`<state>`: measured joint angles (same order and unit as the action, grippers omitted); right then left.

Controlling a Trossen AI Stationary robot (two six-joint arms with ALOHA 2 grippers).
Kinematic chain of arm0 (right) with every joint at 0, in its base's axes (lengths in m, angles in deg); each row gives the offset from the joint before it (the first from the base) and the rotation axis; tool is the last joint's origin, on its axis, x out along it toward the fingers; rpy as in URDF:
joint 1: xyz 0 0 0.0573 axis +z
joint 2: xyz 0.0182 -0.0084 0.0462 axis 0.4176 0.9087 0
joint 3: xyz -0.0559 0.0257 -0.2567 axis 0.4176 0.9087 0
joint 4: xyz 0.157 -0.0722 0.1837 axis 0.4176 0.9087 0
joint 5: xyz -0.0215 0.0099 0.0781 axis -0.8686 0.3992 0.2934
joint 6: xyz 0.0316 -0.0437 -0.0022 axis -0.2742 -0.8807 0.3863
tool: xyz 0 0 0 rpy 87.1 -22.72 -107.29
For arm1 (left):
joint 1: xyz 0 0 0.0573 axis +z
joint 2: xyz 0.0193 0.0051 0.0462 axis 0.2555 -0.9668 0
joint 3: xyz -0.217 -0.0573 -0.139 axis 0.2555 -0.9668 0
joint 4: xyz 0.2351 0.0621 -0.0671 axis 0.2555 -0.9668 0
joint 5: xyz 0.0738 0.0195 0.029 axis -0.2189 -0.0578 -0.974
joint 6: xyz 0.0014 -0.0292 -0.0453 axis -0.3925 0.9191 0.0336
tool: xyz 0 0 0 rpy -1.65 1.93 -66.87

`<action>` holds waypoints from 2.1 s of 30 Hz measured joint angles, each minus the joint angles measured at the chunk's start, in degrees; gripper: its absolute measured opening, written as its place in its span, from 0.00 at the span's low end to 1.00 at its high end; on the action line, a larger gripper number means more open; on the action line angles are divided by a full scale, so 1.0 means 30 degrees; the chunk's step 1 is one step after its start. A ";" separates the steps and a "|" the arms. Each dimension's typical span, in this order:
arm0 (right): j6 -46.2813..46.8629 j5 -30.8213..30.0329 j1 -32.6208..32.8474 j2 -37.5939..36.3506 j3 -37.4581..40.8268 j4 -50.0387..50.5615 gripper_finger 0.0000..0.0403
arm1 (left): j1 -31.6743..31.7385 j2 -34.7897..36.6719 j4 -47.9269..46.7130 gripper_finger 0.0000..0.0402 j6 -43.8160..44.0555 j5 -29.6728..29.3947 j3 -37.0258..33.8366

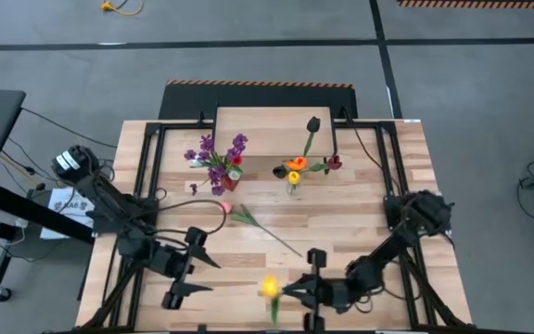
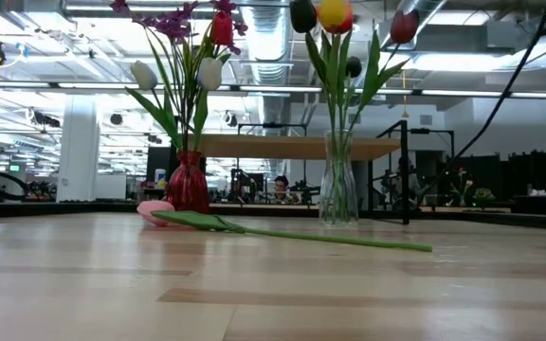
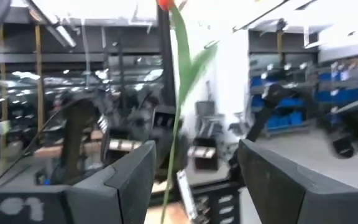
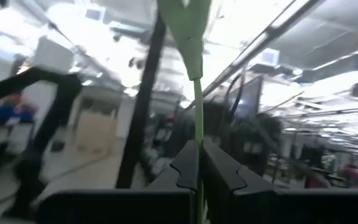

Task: Pick and place flowers into a vace then onto a shelf
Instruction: Put the orange flower into the transparent flower vase

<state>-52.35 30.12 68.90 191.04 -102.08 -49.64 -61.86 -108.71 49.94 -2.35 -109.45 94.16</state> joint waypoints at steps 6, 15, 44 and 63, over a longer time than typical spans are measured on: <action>0.3030 0.0049 -0.1820 0.0254 -0.1847 0.4195 0.01 | 0.0518 -0.1333 0.0074 0.55 0.0740 -0.0271 -0.0325; 0.6874 0.0995 -0.3252 0.0385 -0.3291 0.9583 0.01 | 0.0508 -0.2050 -0.0722 0.55 0.0882 0.0164 -0.0325; 0.7756 0.1987 -0.3442 0.0363 -0.3364 1.0676 0.01 | 0.2744 -0.2100 0.1426 0.55 0.2068 0.2917 -0.0311; 0.7756 0.1849 -0.3923 0.0363 -0.3364 1.0850 0.01 | 0.2744 -0.2108 0.1166 0.55 0.1955 0.2903 0.0207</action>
<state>-29.08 35.66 57.12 192.13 -112.17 -17.09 -53.63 -115.03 53.44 3.51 -100.74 94.78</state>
